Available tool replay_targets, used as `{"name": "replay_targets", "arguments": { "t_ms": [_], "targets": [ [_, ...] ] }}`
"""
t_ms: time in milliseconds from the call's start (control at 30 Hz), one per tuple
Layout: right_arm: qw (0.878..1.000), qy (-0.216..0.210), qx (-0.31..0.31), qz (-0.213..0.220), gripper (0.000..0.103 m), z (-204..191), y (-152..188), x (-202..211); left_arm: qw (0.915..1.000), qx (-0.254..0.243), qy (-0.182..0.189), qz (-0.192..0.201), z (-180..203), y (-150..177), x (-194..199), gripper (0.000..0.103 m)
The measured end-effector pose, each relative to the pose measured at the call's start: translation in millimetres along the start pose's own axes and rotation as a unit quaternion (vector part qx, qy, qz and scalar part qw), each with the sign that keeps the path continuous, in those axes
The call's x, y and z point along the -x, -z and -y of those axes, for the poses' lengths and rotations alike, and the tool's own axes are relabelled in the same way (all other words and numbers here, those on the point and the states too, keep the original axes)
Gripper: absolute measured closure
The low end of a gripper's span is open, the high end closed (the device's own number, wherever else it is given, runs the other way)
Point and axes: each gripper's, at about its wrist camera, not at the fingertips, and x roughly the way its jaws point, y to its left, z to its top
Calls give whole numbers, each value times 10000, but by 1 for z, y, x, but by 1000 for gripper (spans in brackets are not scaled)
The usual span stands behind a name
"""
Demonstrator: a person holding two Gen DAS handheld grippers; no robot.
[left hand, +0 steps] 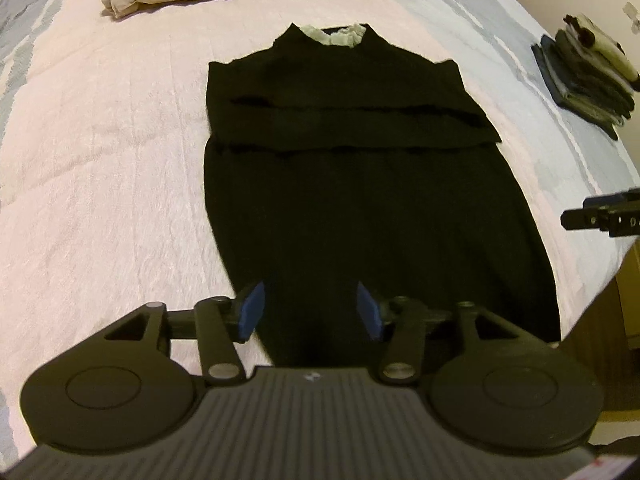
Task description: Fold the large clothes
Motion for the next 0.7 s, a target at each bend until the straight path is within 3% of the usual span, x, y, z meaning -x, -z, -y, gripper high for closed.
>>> {"name": "replay_targets", "arguments": {
  "t_ms": [267,700],
  "targets": [
    [10000,11,-86,4,36,-34,16,25,9998,100,8,-172,1,22,16,42],
    [9998,-22,-110,-173,36,-41,46,30,9997,159,46,-179,0,40,22,39]
  ]
}}
